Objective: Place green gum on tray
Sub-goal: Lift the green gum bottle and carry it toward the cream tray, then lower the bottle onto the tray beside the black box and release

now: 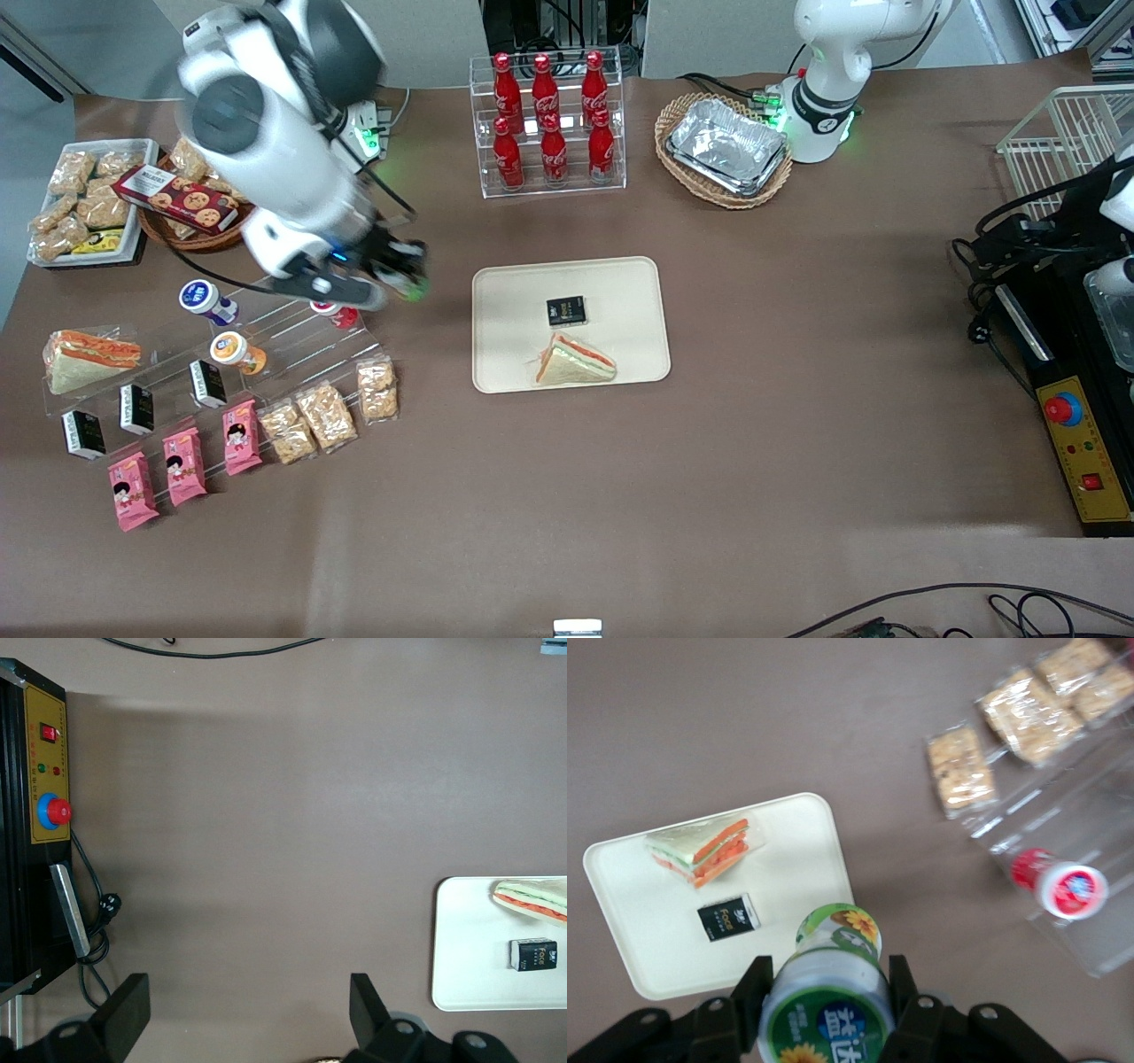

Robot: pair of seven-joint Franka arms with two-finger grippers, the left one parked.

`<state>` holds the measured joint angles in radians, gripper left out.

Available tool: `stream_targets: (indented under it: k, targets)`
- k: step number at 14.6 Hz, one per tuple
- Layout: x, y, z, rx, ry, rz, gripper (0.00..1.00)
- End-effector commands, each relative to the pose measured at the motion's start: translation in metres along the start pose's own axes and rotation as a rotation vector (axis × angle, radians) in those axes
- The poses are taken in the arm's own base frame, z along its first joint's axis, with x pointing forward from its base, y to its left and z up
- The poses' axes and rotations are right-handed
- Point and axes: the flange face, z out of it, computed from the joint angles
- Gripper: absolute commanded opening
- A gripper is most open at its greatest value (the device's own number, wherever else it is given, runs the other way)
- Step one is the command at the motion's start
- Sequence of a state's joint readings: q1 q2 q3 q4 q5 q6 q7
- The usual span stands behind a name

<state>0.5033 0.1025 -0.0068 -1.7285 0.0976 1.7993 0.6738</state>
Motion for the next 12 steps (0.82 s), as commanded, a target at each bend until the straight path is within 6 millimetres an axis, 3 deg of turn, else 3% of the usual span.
stream_targets:
  k: [1, 3, 7, 12]
  targets:
    - [-0.003, -0.031, 0.084, 0.005, 0.012, 0.033, 0.41]
    - [-0.022, -0.043, 0.134, 0.004, 0.03, 0.001, 0.42]
    - [-0.046, -0.041, 0.215, -0.021, 0.028, -0.031, 0.42]
    - [-0.068, -0.041, 0.284, -0.003, 0.065, -0.042, 0.46]
